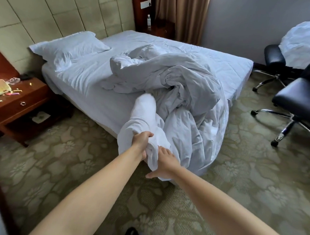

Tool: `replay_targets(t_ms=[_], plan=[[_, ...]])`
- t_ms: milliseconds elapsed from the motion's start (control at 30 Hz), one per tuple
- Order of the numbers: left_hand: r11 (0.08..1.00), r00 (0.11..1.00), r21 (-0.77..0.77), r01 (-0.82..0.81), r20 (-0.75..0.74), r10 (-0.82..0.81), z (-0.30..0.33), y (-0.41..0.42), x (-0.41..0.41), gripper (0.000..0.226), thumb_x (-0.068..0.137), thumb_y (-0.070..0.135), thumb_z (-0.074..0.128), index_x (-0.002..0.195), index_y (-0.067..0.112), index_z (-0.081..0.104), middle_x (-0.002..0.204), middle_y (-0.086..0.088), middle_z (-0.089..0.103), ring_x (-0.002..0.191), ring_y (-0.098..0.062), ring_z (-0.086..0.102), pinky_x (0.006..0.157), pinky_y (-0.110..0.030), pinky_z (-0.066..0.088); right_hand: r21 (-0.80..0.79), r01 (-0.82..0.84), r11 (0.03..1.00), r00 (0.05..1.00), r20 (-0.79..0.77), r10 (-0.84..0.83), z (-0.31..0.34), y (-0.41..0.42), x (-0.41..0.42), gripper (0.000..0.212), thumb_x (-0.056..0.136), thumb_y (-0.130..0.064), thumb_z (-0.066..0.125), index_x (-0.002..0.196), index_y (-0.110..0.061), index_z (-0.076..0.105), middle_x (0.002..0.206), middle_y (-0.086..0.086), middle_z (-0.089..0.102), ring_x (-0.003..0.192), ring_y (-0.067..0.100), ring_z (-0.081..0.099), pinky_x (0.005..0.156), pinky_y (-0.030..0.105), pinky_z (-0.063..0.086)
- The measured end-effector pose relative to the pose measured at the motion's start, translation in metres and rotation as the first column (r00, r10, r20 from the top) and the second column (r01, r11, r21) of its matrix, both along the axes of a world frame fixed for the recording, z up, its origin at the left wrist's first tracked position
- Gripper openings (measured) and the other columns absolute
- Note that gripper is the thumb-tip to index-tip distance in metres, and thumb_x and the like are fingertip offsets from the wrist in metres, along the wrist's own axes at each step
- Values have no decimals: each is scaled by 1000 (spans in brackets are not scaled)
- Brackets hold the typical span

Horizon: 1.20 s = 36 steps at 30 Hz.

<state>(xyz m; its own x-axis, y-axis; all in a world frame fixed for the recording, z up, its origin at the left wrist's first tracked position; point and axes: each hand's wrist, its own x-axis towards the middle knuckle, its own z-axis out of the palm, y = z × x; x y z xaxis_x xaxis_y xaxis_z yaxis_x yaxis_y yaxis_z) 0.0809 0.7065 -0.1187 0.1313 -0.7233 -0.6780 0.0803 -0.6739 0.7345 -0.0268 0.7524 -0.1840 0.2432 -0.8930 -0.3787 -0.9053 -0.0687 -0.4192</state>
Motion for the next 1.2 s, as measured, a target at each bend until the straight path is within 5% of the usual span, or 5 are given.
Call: replay_targets(t_ms=[233, 467, 900, 1033, 1200], plan=[[993, 977, 3, -116, -178, 114, 22, 34, -75, 34, 85, 19, 54, 111, -1, 64, 109, -18, 68, 104, -34, 64, 91, -40, 52, -102, 453, 886, 864, 297, -407, -9, 2, -71, 56, 87, -32, 52, 139, -30, 31, 132, 0, 50, 121, 26, 50, 90, 37, 42], [926, 837, -321, -196, 437, 329, 1, 35, -65, 58, 78, 44, 50, 116, 0, 52, 127, -13, 51, 109, -30, 53, 97, -40, 46, -66, 531, 845, 780, 427, -457, 25, -26, -111, 16, 80, -5, 34, 85, -14, 46, 77, 4, 54, 77, 30, 54, 60, 35, 39], [419, -300, 151, 896, 899, 318, -17, -41, -97, 53, 65, 21, 57, 117, 24, 62, 127, -14, 57, 117, -33, 53, 103, -48, 37, -207, -124, 970, 984, -152, 93, 35, -63, -190, 59, 82, -60, 59, 116, -14, 46, 105, 10, 64, 96, 34, 60, 64, 33, 36], [496, -163, 383, 779, 888, -430, -20, -50, -135, 33, 91, 29, 42, 122, 24, 53, 123, -5, 59, 109, -30, 57, 85, -36, 47, -232, -196, 953, 968, -200, 150, 38, -90, -229, 57, 83, -51, 64, 119, -12, 45, 107, 15, 63, 96, 36, 63, 64, 33, 35], [540, -111, 434, 721, 842, -528, -35, -50, -204, 21, 86, 25, 47, 101, 20, 59, 113, -4, 63, 104, -28, 59, 76, -32, 45, -217, -321, 922, 937, -212, 276, 28, -118, -296, 63, 78, -51, 69, 120, -11, 44, 109, 16, 64, 97, 37, 63, 65, 35, 39]])
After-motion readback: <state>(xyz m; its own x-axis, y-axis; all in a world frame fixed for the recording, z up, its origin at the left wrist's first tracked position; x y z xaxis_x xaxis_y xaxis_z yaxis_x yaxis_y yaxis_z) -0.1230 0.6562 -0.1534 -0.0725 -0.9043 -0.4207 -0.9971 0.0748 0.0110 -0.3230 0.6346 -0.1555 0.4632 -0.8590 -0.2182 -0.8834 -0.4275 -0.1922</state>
